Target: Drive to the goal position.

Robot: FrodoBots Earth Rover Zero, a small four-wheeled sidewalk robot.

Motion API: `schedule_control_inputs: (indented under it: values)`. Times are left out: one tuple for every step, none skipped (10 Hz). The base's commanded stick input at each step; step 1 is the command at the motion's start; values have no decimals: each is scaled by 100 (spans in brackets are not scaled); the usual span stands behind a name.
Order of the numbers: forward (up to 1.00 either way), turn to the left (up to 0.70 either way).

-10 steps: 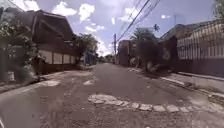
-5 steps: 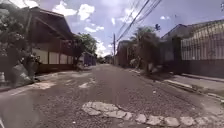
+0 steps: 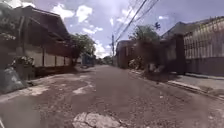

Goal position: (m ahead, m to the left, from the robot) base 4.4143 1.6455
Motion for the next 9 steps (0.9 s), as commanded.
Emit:
schedule_control_inputs:
  values:
    - [70, 0]
    - [70, 0]
    - [70, 0]
    - [70, 0]
    - [70, 0]
    - [70, 0]
    - [70, 0]
    - [70, 0]
    - [70, 0]
